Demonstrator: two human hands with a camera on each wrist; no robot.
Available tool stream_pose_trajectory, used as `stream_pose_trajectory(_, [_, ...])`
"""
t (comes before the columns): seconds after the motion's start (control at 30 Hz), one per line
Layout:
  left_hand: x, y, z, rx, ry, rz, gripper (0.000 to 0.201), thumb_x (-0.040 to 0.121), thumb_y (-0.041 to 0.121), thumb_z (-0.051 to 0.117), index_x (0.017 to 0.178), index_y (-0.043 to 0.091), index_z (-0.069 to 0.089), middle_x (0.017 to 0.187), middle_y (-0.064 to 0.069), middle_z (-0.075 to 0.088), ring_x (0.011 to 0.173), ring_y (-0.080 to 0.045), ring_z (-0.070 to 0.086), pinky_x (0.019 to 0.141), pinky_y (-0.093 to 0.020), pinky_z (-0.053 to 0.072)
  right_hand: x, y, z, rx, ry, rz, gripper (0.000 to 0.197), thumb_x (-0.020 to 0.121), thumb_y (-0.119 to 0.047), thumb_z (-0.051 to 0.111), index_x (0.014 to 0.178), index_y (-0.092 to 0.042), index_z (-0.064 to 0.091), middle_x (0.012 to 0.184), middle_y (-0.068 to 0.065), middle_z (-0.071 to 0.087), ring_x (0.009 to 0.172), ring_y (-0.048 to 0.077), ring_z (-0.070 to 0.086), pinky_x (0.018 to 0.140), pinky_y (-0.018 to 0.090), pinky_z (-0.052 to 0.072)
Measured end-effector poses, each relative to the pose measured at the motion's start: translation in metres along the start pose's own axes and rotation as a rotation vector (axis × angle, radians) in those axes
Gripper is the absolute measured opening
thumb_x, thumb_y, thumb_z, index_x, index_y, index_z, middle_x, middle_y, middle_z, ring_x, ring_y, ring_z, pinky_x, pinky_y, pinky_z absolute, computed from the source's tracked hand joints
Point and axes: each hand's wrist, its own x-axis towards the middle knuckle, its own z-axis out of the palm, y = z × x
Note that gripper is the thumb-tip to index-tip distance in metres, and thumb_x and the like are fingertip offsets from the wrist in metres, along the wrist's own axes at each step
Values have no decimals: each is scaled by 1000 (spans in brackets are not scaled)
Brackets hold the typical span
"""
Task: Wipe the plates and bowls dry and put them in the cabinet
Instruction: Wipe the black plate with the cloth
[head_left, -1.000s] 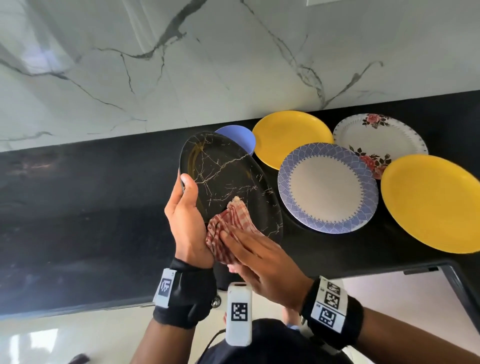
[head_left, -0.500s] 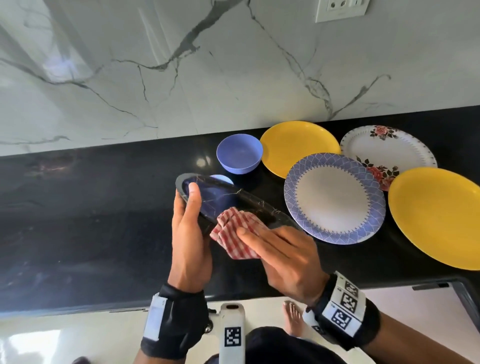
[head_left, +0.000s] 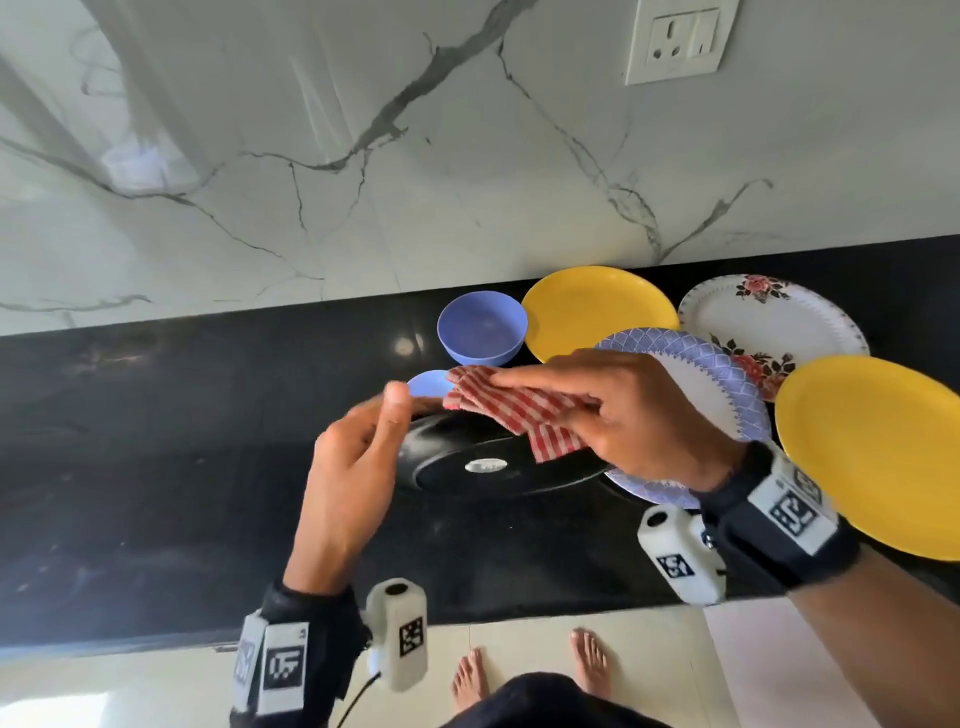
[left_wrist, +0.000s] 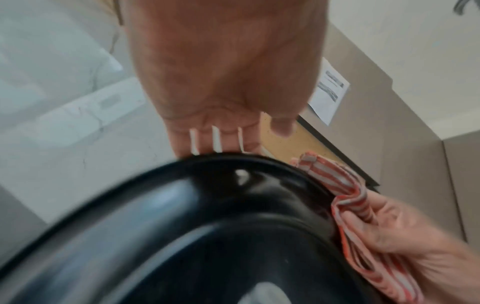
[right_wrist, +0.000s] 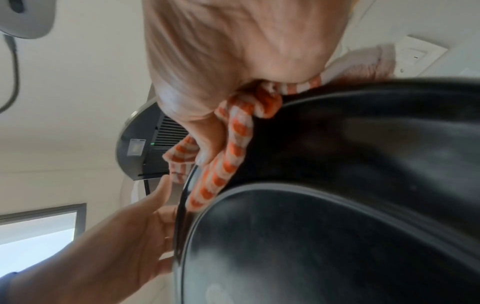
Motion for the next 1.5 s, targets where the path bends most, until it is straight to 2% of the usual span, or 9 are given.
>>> stream_pose_trajectory(0.07, [3, -1, -5, 169, -94, 66, 46, 96, 68, 57, 88, 26, 73, 75, 17, 65, 71, -1, 54, 69, -19, 43, 12, 6, -1, 106, -86, 87, 64, 81, -5, 57, 134, -41, 63, 112, -40, 62, 104, -14, 57, 89, 14, 45])
stream_pose_trajectory(0.2, [10, -2, -12, 291, -140, 93, 19, 92, 51, 68, 90, 32, 70, 74, 13, 66, 68, -7, 58, 64, -19, 43, 28, 10, -1, 142, -169, 136, 66, 85, -16, 57, 133, -60, 48, 127, -19, 69, 118, 9, 64, 97, 43, 55])
stream_pose_trajectory(0.4, [16, -6, 0, 270, -156, 204, 35, 90, 63, 54, 106, 36, 69, 76, -3, 71, 74, -35, 60, 70, -41, 52, 40, -5, 27, -129, 99, -128, 33, 91, -37, 59, 121, -34, 72, 93, -19, 72, 85, 2, 63, 68, 30, 53])
stream_pose_trajectory(0.53, [13, -17, -1, 125, -79, 179, 33, 94, 52, 59, 112, 29, 76, 96, 7, 79, 89, -17, 74, 85, -50, 58, 45, 4, 48, -278, 291, -214, 37, 96, -53, 60, 103, -20, 76, 83, -7, 71, 73, 20, 64, 56, 36, 49])
stream_pose_trajectory(0.63, [8, -23, -5, 113, -31, 160, 28, 94, 51, 60, 94, 25, 72, 76, -3, 70, 75, -32, 63, 71, -50, 54, 39, 25, 55, -231, 432, -196, 48, 97, -58, 57, 94, -13, 73, 77, -1, 67, 65, 22, 61, 54, 34, 48])
stream_pose_trajectory(0.8, [0, -27, -18, 2, 31, 111, 18, 100, 22, 68, 83, 22, 73, 71, 10, 68, 70, -3, 57, 67, -20, 47, 14, 67, 74, 327, 532, 274, 45, 91, -72, 53, 88, -28, 61, 72, -16, 64, 66, -2, 55, 62, 27, 47])
stream_pose_trajectory(0.9, [2, -27, -25, -7, 6, 73, 24, 96, 35, 73, 80, 17, 72, 68, -5, 63, 68, -8, 55, 66, -26, 45, 10, 71, 83, 396, 533, 330, 29, 92, -65, 57, 92, -36, 60, 79, -28, 67, 74, -8, 60, 69, 16, 45])
stream_pose_trajectory(1.3, [33, -1, -4, 424, -159, 347, 16, 101, 56, 56, 96, 41, 57, 60, 1, 54, 64, -34, 46, 55, -18, 38, 57, 30, 56, -324, 468, -301, 61, 95, -65, 52, 65, -12, 56, 55, 1, 49, 49, 20, 42, 46, 32, 31])
stream_pose_trajectory(1.5, [21, -23, -24, 287, -4, 249, 31, 95, 53, 53, 77, 28, 59, 65, -1, 54, 59, -18, 47, 60, -32, 42, 34, 71, 79, 257, 469, 173, 46, 92, -72, 48, 85, -29, 61, 70, -18, 62, 63, 1, 55, 61, 26, 46])
